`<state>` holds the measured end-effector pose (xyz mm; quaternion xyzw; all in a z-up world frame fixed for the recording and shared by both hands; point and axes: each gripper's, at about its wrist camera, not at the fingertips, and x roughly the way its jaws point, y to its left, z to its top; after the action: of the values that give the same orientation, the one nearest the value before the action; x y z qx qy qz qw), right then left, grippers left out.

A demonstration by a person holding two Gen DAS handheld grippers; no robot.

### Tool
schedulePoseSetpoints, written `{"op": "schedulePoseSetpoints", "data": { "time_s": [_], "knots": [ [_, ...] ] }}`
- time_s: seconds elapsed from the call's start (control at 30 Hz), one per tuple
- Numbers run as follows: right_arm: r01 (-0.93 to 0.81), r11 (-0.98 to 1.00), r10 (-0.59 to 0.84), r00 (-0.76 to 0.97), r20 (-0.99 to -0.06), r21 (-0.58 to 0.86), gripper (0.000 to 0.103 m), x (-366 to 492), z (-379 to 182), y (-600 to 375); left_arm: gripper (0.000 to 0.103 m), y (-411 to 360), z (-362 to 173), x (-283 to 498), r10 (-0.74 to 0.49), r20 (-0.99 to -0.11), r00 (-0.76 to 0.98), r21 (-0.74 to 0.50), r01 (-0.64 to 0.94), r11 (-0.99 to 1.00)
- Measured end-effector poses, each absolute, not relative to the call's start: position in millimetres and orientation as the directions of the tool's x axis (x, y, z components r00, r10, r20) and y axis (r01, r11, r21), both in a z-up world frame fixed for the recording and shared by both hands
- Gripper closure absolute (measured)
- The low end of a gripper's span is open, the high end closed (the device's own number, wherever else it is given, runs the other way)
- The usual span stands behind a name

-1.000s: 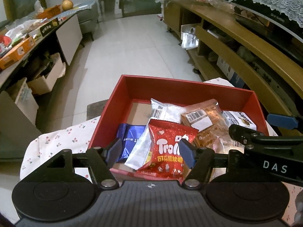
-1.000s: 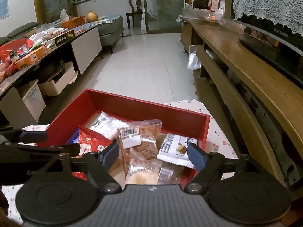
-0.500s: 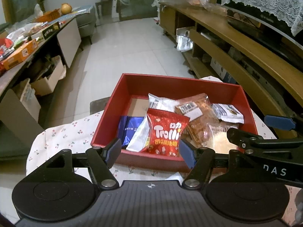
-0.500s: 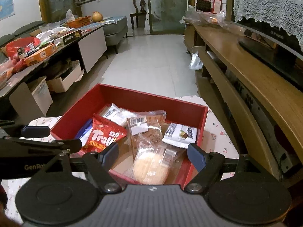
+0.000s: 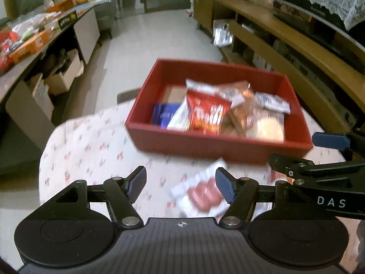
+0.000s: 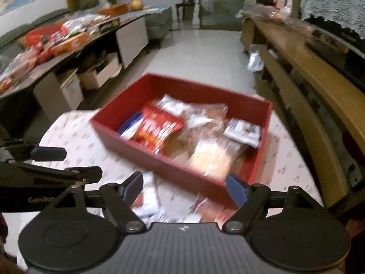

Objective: Organize snacks
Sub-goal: 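Withdraw both grippers from the box back toward the remaining snacks, then grasp the gold foil pastry with the left gripper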

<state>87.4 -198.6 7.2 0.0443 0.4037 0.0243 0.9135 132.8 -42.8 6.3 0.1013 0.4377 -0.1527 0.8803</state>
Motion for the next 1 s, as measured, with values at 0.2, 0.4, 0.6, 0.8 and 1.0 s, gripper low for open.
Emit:
{"op": "schedulePoseSetpoints", "data": {
  "time_s": [0.2, 0.4, 0.6, 0.8, 1.0],
  "knots": [
    [-0.063, 0.993, 0.12, 0.615, -0.779, 0.103, 0.007, 75, -8, -177, 0.03, -21, -10, 118, -0.168, -0.845, 0.508, 0.019, 0.342, 0.94],
    [-0.095, 0.989, 0.145, 0.569, -0.809, 0.11, 0.007, 66, -19, -171, 0.027, -9, -30, 103, -0.181, -0.885, 0.43, -0.014, 0.365, 0.931],
    [-0.093, 0.99, 0.139, 0.564, -0.814, 0.105, 0.007, 63, -19, -172, 0.026, 0, -38, 93, -0.183, -0.902, 0.39, -0.047, 0.334, 0.941],
    [-0.092, 0.99, 0.143, 0.564, -0.813, 0.111, 0.006, 63, -17, -175, 0.024, 14, -43, 77, -0.23, -0.918, 0.323, -0.143, 0.272, 0.952],
    [-0.082, 0.989, 0.148, 0.567, -0.81, 0.124, 0.006, 60, -14, -181, 0.022, 15, -64, 78, -0.267, -0.939, 0.217, -0.23, 0.182, 0.956]
  ]
}}
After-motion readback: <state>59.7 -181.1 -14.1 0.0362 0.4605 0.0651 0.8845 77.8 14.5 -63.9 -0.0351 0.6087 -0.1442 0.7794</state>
